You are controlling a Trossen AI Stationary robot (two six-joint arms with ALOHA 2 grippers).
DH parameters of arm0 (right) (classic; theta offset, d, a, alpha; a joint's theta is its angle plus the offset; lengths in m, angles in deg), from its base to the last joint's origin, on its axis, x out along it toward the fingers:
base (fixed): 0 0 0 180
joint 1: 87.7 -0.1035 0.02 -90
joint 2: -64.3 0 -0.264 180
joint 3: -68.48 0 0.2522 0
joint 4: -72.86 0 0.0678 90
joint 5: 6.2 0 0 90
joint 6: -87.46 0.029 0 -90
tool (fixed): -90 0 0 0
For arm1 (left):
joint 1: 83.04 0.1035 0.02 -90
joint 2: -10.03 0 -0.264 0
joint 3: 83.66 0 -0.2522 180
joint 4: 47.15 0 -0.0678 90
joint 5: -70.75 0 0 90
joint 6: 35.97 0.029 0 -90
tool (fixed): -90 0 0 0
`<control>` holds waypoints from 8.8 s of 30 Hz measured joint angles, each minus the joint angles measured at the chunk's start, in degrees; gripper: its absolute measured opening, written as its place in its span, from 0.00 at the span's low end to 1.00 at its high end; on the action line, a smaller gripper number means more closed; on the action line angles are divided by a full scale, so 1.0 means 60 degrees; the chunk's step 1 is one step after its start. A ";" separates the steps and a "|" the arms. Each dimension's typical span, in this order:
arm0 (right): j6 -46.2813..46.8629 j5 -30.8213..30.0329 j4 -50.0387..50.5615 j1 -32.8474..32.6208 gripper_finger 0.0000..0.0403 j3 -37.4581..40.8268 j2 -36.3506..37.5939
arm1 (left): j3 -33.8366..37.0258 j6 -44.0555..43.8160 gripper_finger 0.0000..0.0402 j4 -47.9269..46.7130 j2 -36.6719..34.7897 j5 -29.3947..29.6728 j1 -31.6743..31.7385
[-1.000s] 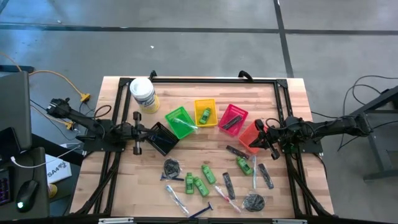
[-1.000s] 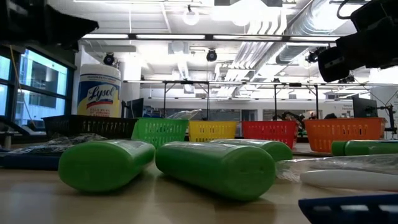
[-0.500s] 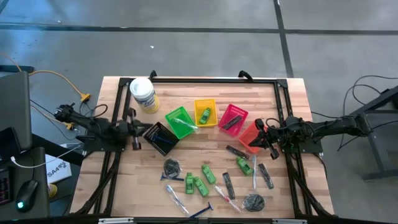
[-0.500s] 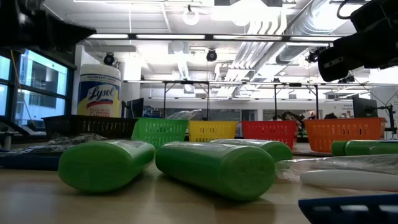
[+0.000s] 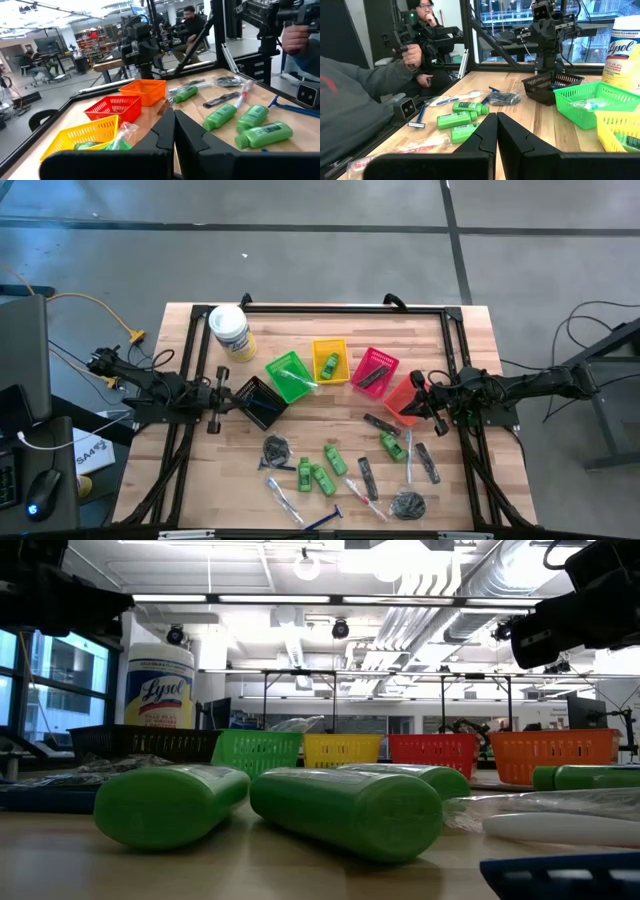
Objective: Pick & Place Travel size toiletries
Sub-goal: Put the black hairbrush into the orange bin
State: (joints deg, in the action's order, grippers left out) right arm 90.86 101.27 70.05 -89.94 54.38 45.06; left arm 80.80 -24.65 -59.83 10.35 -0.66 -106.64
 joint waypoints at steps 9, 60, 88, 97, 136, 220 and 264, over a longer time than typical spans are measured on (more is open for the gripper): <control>-0.0038 -0.0983 -0.0067 -0.0001 0.01 0.0001 0.0000 | -0.0222 0.0005 0.00 -0.0662 0.0007 0.1028 0.0000; 0.0685 -0.2667 -0.0919 -0.0004 0.01 0.0004 -0.0758 | -0.0295 -0.1769 0.00 -0.0064 0.0007 0.2061 0.1184; 0.0951 -0.3685 -0.0558 0.0000 0.01 0.0004 -0.1271 | -0.0350 -0.1714 0.00 -0.0769 0.0051 0.2047 0.1184; 0.0962 -0.3671 -0.0558 0.0000 0.01 0.0004 -0.1483 | -0.0338 -0.1386 0.00 -0.0696 0.0051 0.2095 0.1184; 0.1497 -0.3668 -0.0929 -0.0004 0.01 0.0004 -0.2481 | -0.0317 -0.1182 0.00 -0.0626 0.0051 0.2095 0.1184; 0.9052 -0.4552 0.5039 -0.7940 0.01 -0.7087 -0.8691 | -0.0317 -0.1383 0.00 -0.0775 0.0047 0.2091 0.1182; 1.2254 -0.3071 0.5099 -0.8794 0.52 -0.7082 -1.1375 | -0.0317 -0.1495 0.00 -0.0863 0.0047 0.2084 0.1182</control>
State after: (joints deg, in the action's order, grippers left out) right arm 164.38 82.85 100.64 -142.70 11.89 -23.19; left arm 78.90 -33.62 -65.01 10.63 11.84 -99.54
